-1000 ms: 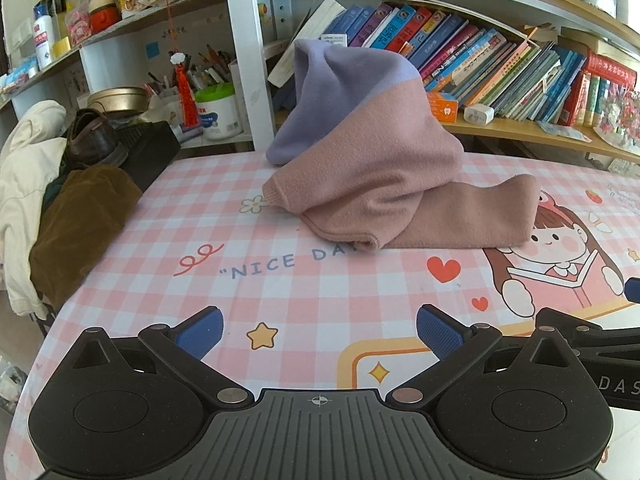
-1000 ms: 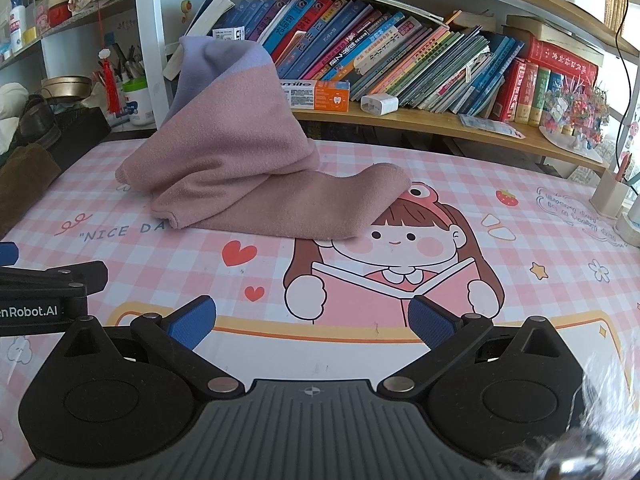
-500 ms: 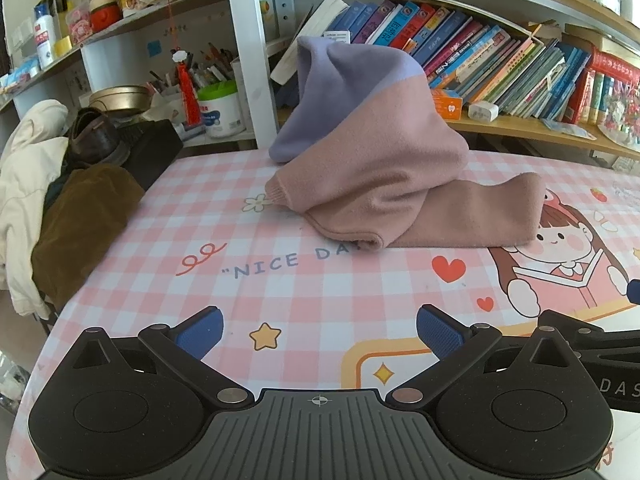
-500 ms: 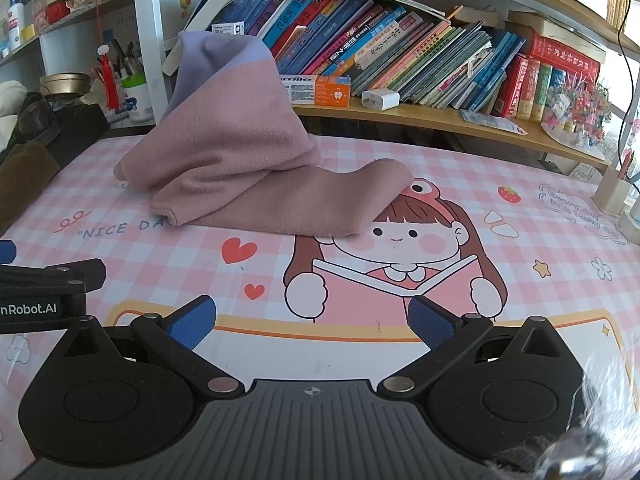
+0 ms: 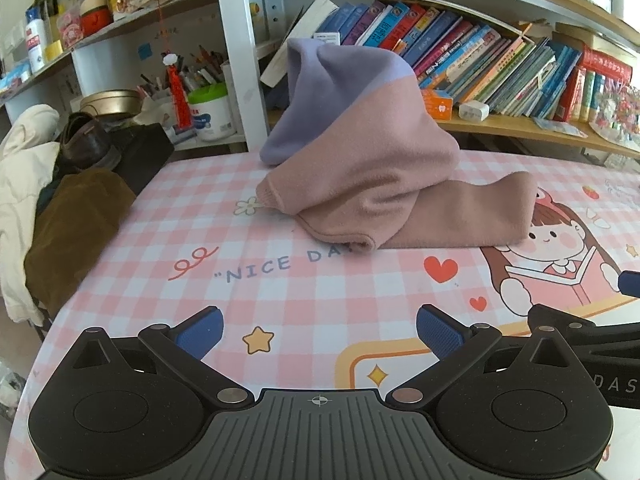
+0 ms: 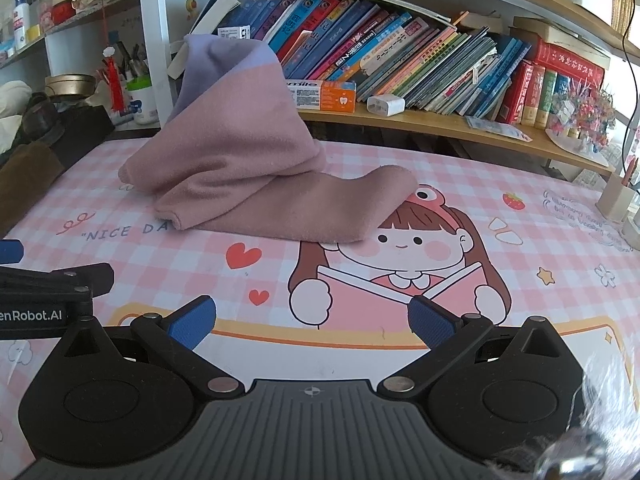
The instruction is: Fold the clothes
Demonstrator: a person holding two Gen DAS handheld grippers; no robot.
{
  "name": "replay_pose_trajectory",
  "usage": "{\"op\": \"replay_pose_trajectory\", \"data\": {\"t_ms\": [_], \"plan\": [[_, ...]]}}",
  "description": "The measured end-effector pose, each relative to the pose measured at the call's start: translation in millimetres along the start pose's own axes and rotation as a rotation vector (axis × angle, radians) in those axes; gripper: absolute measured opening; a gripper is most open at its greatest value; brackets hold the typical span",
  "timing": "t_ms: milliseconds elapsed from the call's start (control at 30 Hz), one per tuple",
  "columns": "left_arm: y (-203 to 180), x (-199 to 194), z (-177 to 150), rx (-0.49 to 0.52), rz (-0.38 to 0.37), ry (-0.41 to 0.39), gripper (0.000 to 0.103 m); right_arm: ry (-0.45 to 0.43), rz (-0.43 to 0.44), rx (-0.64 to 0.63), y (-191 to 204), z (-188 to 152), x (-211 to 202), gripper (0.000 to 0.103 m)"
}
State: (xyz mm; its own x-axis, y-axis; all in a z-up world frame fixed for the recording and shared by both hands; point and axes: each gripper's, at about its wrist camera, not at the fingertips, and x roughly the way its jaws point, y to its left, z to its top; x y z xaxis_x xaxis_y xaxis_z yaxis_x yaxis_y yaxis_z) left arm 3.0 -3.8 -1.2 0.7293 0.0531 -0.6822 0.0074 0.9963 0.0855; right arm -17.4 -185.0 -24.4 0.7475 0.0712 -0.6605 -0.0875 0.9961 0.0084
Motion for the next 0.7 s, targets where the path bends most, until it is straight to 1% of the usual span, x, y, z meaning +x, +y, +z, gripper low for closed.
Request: {"op": "replay_pose_trajectory", "data": {"t_ms": [133, 300, 467, 700], "plan": [[-2, 1, 0, 0.006, -0.002, 0.004, 0.103, 0.012, 0.001, 0.017, -2, -1, 1, 0.103], [-5, 5, 0, 0.028, -0.019, 0.032, 0.103, 0.018, -0.003, 0.038, -4, -2, 0, 0.101], [-4, 7, 1, 0.023, -0.037, 0.033, 0.103, 0.01, 0.012, 0.064, -8, -3, 1, 0.101], [-7, 14, 2, 0.021, -0.051, 0.06, 0.103, 0.024, 0.0, 0.085, -12, -4, 6, 0.101]]}}
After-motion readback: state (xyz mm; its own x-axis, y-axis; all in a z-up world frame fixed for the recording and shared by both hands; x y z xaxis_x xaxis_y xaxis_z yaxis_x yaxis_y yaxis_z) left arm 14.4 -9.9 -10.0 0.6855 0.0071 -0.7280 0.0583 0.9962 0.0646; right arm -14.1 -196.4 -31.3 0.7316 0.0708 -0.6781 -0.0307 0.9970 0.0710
